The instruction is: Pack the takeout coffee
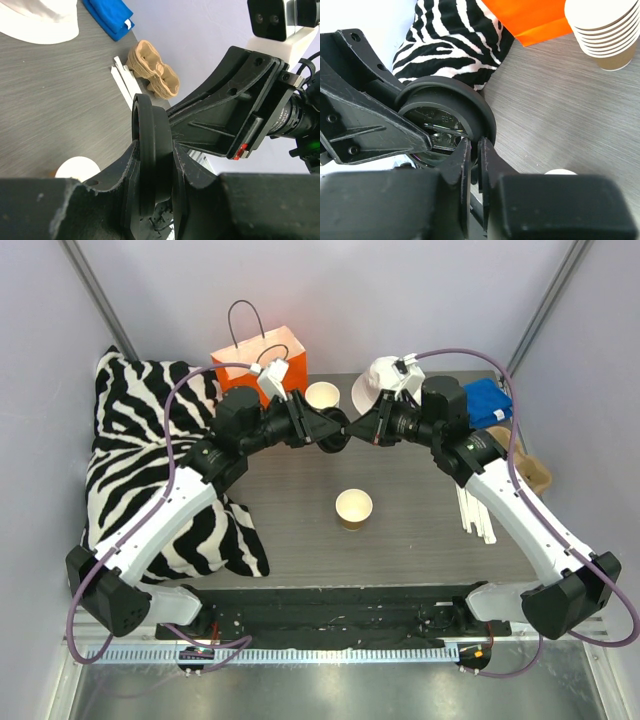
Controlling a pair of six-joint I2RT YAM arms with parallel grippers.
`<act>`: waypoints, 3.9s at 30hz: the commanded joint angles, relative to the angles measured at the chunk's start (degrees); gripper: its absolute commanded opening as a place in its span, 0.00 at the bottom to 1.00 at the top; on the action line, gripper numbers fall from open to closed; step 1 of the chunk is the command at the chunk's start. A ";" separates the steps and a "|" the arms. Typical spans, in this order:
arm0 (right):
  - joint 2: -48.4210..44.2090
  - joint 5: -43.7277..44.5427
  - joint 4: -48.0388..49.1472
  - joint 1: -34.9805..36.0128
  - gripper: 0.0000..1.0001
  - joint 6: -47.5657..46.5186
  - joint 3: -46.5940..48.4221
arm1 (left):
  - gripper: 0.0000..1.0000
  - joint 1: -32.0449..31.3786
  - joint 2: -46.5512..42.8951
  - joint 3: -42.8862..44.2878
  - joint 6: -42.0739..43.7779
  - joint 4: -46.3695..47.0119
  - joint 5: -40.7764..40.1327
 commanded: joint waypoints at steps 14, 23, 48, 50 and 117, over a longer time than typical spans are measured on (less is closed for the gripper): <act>-0.24 6.04 -19.94 -1.40 0.01 -20.92 9.44 | 1.00 7.64 -7.69 2.55 15.65 -16.76 8.55; 10.04 10.61 -41.67 0.35 0.01 -40.16 19.55 | 1.00 14.49 -14.54 -2.51 21.92 -27.51 14.59; 23.77 22.57 -41.97 14.15 0.01 -51.70 16.58 | 1.00 27.07 -12.71 -6.40 22.08 -29.61 22.35; 22.97 24.39 -39.06 14.15 0.01 -51.44 14.29 | 1.00 26.99 -12.53 -6.23 22.08 -29.61 21.65; 26.92 15.01 -35.19 10.20 0.11 -50.56 11.91 | 1.00 26.99 -10.51 -6.67 20.59 -27.76 22.96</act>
